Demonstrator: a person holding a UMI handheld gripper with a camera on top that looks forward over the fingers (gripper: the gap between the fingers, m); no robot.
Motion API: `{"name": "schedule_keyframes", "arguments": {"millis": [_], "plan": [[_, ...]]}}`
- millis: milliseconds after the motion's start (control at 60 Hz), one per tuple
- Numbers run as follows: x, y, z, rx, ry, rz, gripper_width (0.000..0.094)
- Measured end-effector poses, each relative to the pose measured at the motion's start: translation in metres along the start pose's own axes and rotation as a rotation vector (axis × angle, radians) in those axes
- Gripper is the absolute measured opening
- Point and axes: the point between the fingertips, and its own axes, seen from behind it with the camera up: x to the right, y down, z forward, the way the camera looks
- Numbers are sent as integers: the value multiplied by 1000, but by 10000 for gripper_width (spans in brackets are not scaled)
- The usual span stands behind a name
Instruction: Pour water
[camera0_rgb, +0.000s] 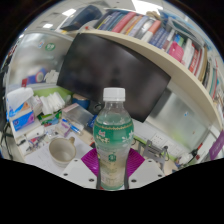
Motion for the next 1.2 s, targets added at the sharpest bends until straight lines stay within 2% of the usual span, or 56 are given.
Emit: {"name": "schedule_keyframes", "arguments": {"millis": [150,400,550,633,667,867,1017,1067,1200], "plan": [[8,11,10,81,-7,331,311],[6,36,34,153,25,468,312],[4,58,44,156,62,459,311],[-7,81,51,123,62,494,314],[-4,80,46,152,73,502,313],[-2,81,43,172,116,485,340],[-3,80,44,165,110,476,471],[-4,83,42,139,105,473,505],[-3,90,30,113,125,422,787]]}}
